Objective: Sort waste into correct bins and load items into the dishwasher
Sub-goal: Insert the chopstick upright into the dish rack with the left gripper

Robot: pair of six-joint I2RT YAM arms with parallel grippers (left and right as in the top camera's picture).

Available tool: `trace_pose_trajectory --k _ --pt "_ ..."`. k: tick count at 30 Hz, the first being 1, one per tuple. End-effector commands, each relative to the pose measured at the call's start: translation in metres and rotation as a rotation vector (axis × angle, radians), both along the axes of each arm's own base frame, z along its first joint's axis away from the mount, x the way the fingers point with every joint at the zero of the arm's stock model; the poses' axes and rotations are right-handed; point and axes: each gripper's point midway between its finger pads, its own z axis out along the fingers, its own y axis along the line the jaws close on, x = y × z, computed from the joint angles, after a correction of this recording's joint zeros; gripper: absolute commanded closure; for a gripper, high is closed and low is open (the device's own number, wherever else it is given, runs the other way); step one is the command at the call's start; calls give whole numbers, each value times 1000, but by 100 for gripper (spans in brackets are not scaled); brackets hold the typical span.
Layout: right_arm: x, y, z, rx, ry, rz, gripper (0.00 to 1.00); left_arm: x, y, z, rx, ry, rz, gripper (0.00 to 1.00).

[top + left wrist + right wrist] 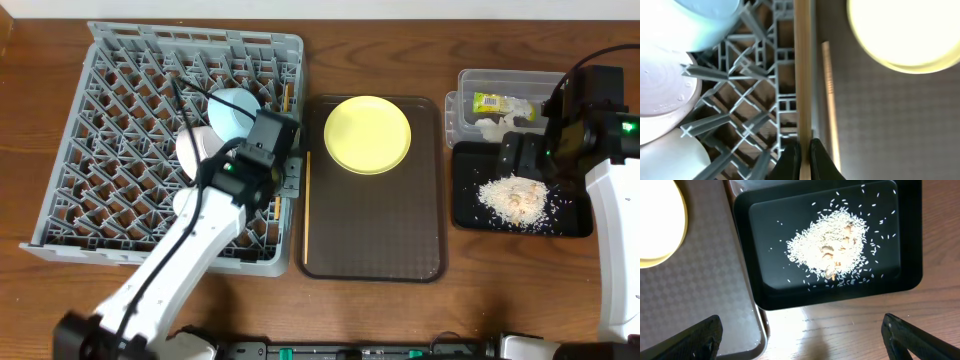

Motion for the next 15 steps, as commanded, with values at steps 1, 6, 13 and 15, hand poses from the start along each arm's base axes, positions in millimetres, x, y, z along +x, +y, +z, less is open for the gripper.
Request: trace_pose_trajectory --k 1,6,13,15 --pt "0 -4 3 4 -8 -13 1 3 11 -15 38 39 9 94" --pt "0 -4 3 4 -8 -13 1 5 15 -19 42 51 20 45" --pt "-1 -4 3 4 -5 -13 1 1 8 7 -14 5 3 41" --pt "-1 -4 2 4 -5 -13 1 -4 -6 22 -102 -18 -35 42"
